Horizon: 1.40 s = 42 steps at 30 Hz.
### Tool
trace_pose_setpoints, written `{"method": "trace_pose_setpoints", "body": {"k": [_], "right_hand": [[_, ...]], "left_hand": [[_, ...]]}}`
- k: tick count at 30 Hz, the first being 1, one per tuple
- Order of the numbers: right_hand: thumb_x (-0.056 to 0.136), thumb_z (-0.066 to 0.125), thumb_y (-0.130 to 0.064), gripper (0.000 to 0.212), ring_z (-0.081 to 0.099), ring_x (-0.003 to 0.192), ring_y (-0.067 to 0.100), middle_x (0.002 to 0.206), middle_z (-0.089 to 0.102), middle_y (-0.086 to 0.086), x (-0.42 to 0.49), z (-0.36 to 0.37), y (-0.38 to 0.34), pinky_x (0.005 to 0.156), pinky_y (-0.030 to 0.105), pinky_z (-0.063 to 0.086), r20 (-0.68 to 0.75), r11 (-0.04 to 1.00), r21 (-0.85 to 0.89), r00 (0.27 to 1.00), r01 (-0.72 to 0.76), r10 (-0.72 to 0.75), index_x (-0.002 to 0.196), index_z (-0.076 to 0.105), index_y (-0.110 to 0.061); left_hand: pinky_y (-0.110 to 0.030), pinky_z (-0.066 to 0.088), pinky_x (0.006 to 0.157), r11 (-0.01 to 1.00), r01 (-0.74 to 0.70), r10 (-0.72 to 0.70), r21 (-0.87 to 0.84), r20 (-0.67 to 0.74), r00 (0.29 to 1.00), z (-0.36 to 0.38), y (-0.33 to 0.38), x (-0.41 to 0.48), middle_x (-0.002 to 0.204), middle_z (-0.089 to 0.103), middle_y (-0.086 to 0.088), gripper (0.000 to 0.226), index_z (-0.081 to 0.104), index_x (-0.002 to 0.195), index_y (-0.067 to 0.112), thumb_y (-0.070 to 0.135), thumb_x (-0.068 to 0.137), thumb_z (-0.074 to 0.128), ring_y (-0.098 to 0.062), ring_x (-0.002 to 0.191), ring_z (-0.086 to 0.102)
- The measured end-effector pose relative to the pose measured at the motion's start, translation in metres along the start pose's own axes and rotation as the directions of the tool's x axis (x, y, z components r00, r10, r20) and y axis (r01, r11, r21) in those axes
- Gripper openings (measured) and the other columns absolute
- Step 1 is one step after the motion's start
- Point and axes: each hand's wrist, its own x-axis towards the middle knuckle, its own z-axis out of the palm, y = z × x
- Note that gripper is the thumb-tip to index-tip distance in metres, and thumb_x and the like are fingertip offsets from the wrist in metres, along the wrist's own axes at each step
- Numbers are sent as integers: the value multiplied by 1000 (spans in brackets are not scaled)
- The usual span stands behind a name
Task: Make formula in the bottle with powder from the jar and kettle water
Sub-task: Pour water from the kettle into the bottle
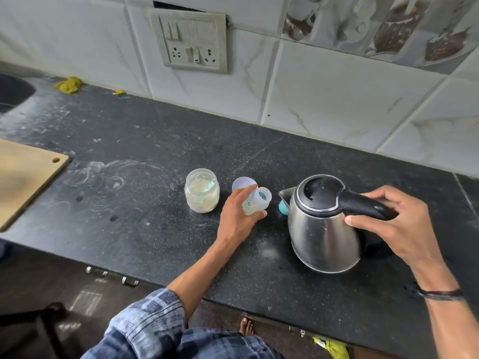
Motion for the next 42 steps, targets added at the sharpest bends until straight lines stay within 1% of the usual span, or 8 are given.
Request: {"method": "trace_pose_setpoints", "body": {"k": [3, 6, 13, 18, 22, 26, 31, 42], "right_hand": [[61, 99, -16, 40, 77, 79, 10, 89, 81, -7, 9, 1, -5, 72, 15, 55, 57, 1000, 2, 998, -4, 4, 92, 77, -28], [59, 98, -22, 40, 75, 78, 9, 89, 81, -8, 17, 4, -11, 71, 14, 53, 103, 1000, -15, 995, -11, 12, 93, 77, -29], [59, 100, -24, 42, 76, 80, 13, 88, 81, -9, 30, 6, -20, 73, 18, 52, 164, 998, -67, 986, 1, 10, 92, 76, -31], [54, 102, -35, 48, 76, 80, 19, 85, 80, -9, 37, 12, -26, 72, 25, 53, 197, 997, -80, 980, -23, 38, 94, 76, -30], [48, 91, -56, 54, 75, 79, 10, 87, 80, -11, 40, 16, -33, 73, 26, 54, 210, 995, -93, 976, -44, 63, 94, 76, -33], [47, 89, -58, 55, 75, 79, 11, 86, 80, -11, 44, 19, -36, 75, 31, 55, 223, 992, -117, 972, -45, 70, 94, 75, -33], [46, 88, -59, 54, 73, 75, 6, 84, 79, -14, 48, 25, -42, 71, 24, 52, 252, 986, -162, 965, -32, 73, 93, 74, -36], [46, 86, -60, 55, 71, 75, 6, 84, 79, -15, 49, 29, -49, 71, 25, 51, 259, 975, -219, 961, -37, 95, 94, 74, -36]], "left_hand": [[-34, 42, 107, 1000, 0, 0, 11, 1, 1000, -1, 0, -2, 127, 56, 16, 71, 59, 142, 31, 24, 77, 88, -11, 122, 53], [-33, 43, 107, 1000, -5, 5, 14, -1, 1000, -2, -1, -4, 126, 55, 18, 71, 59, 142, 31, 24, 77, 87, -10, 121, 53], [-34, 43, 107, 1000, 6, -6, 11, -7, 1000, -4, -3, -6, 127, 56, 16, 70, 59, 142, 31, 24, 78, 87, -12, 122, 53], [-34, 43, 107, 1000, 8, -8, 11, -7, 1000, -4, -6, -6, 125, 56, 16, 70, 59, 142, 30, 23, 78, 87, -12, 121, 53], [-34, 43, 106, 1000, 18, -18, 6, -17, 1000, -5, -9, -7, 128, 57, 12, 70, 59, 142, 30, 23, 78, 87, -12, 121, 53], [-35, 44, 106, 1000, 28, -28, 9, -18, 999, -6, -12, -8, 131, 58, 10, 70, 58, 142, 31, 24, 78, 86, -12, 121, 54], [-36, 44, 106, 999, 35, -35, 4, -15, 999, -6, -14, -10, 129, 58, 12, 70, 58, 142, 32, 25, 78, 86, -12, 121, 54], [-32, 43, 106, 999, 37, -37, -2, -26, 999, -11, -17, -12, 131, 58, 11, 71, 59, 142, 30, 25, 77, 86, -12, 122, 54]]}}
